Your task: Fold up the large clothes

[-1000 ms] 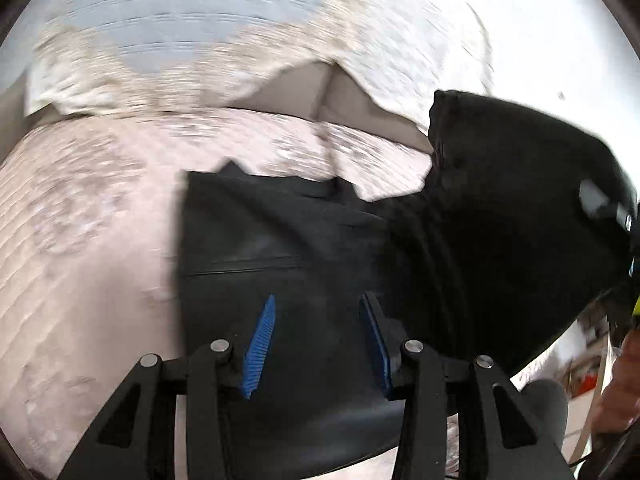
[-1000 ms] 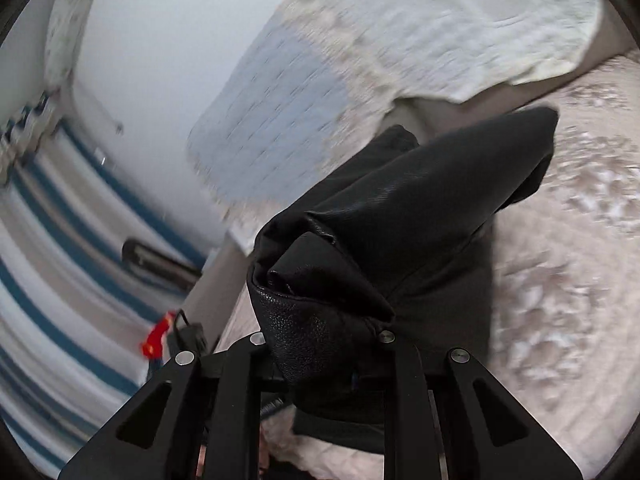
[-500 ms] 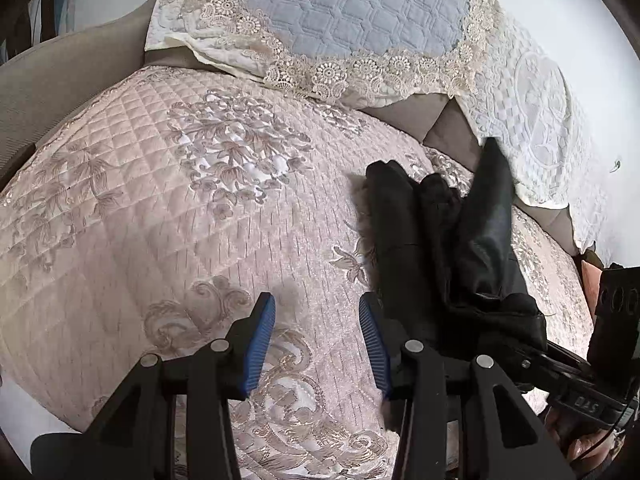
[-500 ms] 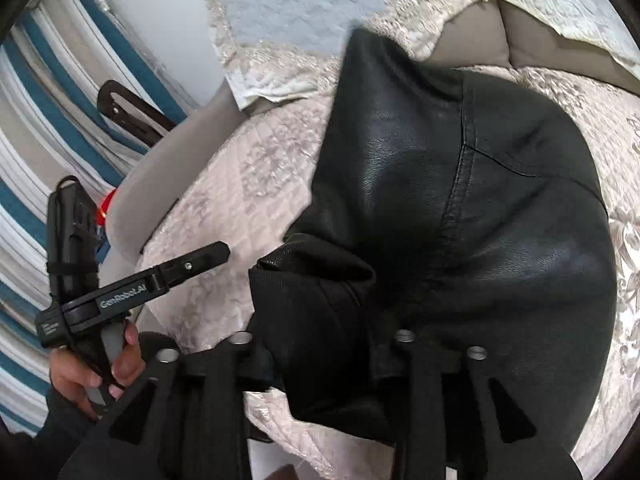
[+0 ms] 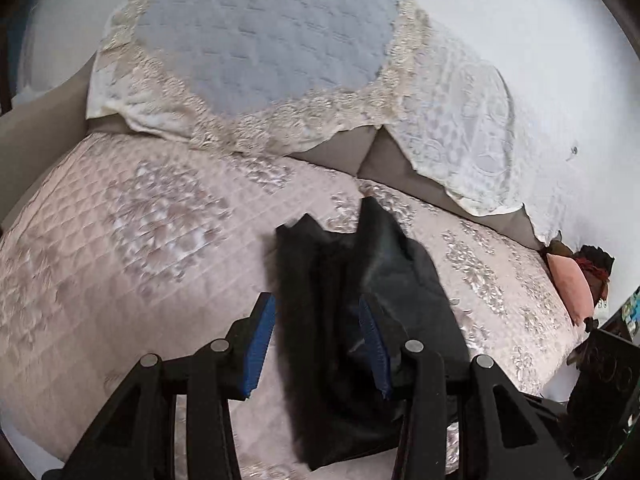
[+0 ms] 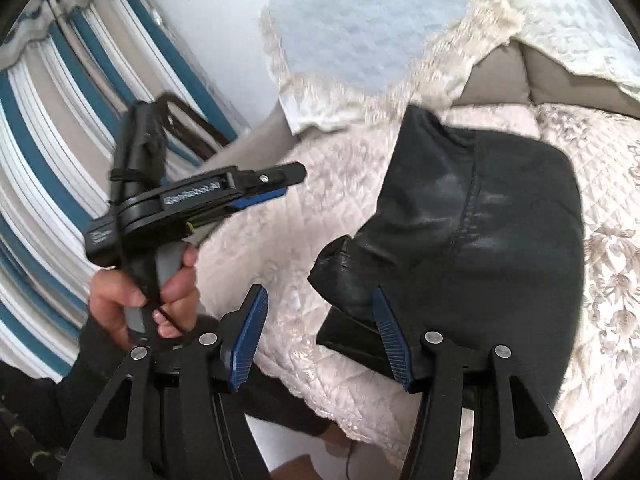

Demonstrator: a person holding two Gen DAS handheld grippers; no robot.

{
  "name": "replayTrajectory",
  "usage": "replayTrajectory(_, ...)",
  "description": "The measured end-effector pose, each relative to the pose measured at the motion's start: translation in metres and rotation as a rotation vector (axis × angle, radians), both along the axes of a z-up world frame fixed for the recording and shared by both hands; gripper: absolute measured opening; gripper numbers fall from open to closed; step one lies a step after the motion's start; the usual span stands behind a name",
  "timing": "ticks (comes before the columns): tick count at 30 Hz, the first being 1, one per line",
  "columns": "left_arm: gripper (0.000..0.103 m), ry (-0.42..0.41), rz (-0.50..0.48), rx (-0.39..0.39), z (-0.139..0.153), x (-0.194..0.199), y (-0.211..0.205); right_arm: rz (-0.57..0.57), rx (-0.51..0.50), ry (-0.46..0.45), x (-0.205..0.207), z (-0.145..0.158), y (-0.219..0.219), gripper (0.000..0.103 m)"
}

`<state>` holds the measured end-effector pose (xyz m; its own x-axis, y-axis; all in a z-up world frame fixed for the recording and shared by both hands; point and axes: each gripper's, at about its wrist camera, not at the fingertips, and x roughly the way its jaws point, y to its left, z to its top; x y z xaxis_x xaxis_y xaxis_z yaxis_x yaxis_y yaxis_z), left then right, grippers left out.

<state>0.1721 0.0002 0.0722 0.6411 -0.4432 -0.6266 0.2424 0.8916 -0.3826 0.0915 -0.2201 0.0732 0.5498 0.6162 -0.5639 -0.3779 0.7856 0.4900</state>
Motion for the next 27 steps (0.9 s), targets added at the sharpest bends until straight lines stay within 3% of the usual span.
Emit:
replayTrajectory(2,0.044,-0.006,-0.017,0.0,0.005,-0.001,-0.009,-0.07,-0.011,0.013,0.006,-0.007,-0.009,0.045)
replayTrajectory(3,0.044,-0.013,-0.028,0.003,0.008,-0.002,-0.015,-0.1,-0.025,0.026,0.011,-0.014,-0.013,0.031)
replayTrajectory(4,0.044,-0.018,-0.039,0.005,0.01,-0.004,-0.021,-0.133,-0.053,0.054,0.017,-0.024,-0.016,0.025)
replayTrajectory(6,0.045,-0.021,-0.078,0.014,0.011,-0.007,-0.036,-0.141,-0.075,0.098,0.026,-0.039,-0.014,0.02)
replayTrajectory(9,0.044,-0.009,-0.13,0.064,0.0,-0.016,-0.056,-0.13,-0.073,0.113,0.03,-0.049,-0.011,0.02)
replayTrajectory(13,0.043,0.096,-0.132,0.119,-0.042,-0.019,-0.059,-0.124,-0.065,0.11,0.029,-0.049,-0.02,0.02)
replayTrajectory(14,0.04,0.117,-0.121,0.121,-0.052,-0.02,-0.055,-0.125,-0.074,0.108,0.029,-0.048,-0.022,0.02)
replayTrajectory(16,0.023,0.144,-0.114,0.101,-0.063,-0.024,-0.049,-0.128,-0.087,0.095,0.019,-0.043,-0.026,0.02)
replayTrajectory(19,0.012,0.132,-0.106,0.1,-0.069,-0.032,-0.047,-0.145,-0.098,0.072,0.013,-0.037,-0.032,0.02)
replayTrajectory(23,0.008,0.095,-0.095,0.173,-0.076,-0.043,-0.056,-0.173,-0.112,0.082,0.013,-0.042,-0.04,0.02)
replayTrajectory(27,0.008,0.114,-0.089,0.142,-0.089,-0.042,-0.05,-0.161,-0.13,0.134,0.017,-0.063,-0.039,0.019)
